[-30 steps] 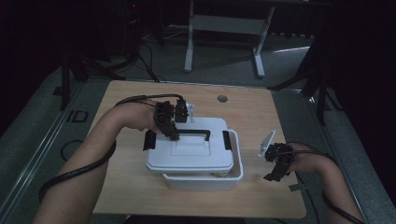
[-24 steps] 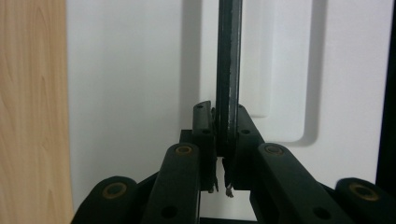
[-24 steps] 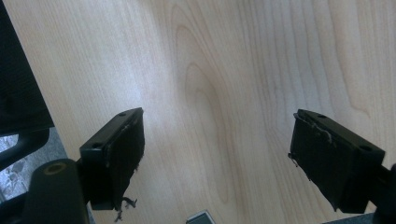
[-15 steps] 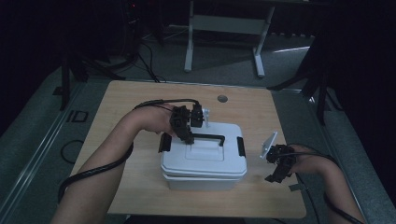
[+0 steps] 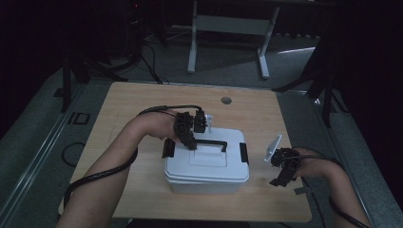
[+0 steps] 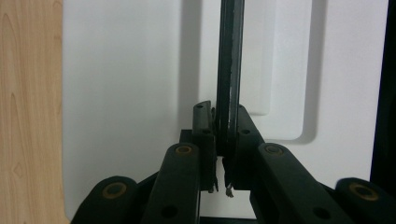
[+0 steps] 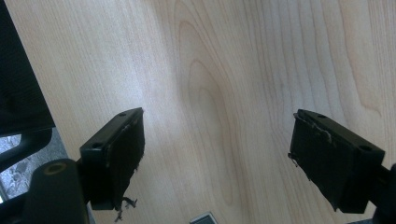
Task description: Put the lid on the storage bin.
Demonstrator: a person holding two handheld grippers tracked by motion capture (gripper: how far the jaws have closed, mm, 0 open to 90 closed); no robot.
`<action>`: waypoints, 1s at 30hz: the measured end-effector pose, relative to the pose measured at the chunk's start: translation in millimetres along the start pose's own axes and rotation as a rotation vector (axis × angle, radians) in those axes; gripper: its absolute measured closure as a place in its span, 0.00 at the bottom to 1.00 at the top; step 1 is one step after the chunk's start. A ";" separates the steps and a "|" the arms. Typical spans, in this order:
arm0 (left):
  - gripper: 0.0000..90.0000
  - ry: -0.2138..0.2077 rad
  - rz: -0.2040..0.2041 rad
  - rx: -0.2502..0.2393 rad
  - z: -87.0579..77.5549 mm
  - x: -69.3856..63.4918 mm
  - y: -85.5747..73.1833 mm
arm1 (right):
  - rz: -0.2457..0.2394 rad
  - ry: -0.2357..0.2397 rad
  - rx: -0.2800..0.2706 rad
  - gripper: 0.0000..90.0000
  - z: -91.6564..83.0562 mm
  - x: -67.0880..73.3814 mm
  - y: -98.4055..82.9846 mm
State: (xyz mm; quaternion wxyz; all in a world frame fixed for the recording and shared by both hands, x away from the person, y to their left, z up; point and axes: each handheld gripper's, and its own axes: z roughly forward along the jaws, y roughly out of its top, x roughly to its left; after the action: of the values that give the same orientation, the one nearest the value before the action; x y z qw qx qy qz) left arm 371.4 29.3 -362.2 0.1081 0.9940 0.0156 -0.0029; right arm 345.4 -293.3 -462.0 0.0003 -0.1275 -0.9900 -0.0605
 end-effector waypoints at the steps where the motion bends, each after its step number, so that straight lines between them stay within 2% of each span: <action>1: 0.93 0.001 0.000 -0.001 -0.1 -0.2 -0.3 | -0.004 -0.001 0.000 0.19 -0.1 0.3 1.0; 7: 0.93 0.000 -0.011 0.013 1.7 -1.8 -1.1 | -0.011 -0.001 -0.002 0.20 -0.9 -0.4 3.5; 13: 0.93 -0.013 -0.016 0.001 4.4 -0.9 -4.7 | -0.011 0.003 -0.001 0.20 0.0 -0.3 3.6; 17: 0.93 -0.019 -0.025 0.016 8.0 -1.7 -4.7 | -0.011 0.002 -0.001 0.20 0.0 -0.8 4.1; 22: 0.92 -0.033 -0.036 0.006 9.1 0.8 -6.1 | -0.016 0.001 -0.002 0.20 -0.5 -0.1 6.0; 30: 0.92 -0.043 -0.038 0.027 10.0 2.0 -2.6 | -0.013 0.001 0.002 0.20 -0.3 0.1 5.7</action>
State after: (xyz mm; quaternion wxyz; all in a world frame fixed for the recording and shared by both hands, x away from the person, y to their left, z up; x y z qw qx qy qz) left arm 373.3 29.8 -372.5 0.0948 0.9946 0.0320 -0.0266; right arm 346.7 -287.8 -460.9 0.0005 -0.1211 -0.9908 -0.0596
